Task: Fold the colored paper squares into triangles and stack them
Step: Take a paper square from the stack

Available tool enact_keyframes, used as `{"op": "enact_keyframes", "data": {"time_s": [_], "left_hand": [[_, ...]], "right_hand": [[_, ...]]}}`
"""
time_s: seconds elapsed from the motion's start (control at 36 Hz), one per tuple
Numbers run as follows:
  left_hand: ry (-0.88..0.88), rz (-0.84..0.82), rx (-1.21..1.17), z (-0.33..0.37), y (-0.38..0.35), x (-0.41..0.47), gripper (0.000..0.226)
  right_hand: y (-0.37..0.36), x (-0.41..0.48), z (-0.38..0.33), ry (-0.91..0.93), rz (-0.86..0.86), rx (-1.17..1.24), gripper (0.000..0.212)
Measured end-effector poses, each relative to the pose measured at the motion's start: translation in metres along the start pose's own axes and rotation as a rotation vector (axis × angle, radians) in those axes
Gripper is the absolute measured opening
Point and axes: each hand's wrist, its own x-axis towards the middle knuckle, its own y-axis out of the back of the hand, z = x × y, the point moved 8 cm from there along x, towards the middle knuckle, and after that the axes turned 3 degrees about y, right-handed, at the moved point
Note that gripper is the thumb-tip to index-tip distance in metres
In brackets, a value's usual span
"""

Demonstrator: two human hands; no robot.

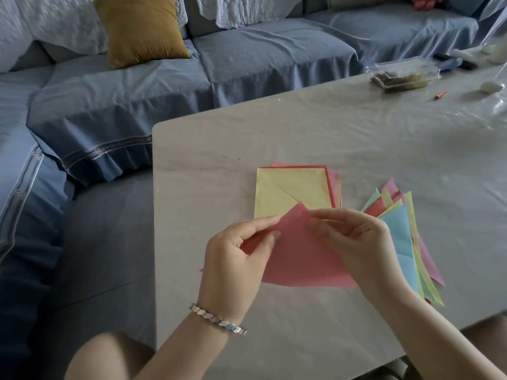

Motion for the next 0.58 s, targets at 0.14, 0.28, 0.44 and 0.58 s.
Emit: {"op": "enact_keyframes", "data": {"time_s": [0.14, 0.28, 0.44, 0.58], "left_hand": [[0.109, -0.085, -0.018, -0.008, -0.004, 0.002, 0.029], [0.129, -0.124, 0.024, -0.010, -0.008, 0.005, 0.028], [0.096, -0.145, 0.090, -0.008, -0.012, 0.008, 0.027], [0.117, -0.222, 0.121, -0.009, -0.014, 0.008, 0.019]], "right_hand": [[-0.004, 0.003, 0.004, -0.068, -0.065, -0.006, 0.020], [-0.007, 0.004, 0.007, -0.108, -0.127, -0.046, 0.021], [-0.015, 0.003, 0.007, -0.109, -0.228, -0.128, 0.022], [-0.021, 0.004, 0.005, -0.081, -0.327, -0.210, 0.017]]}}
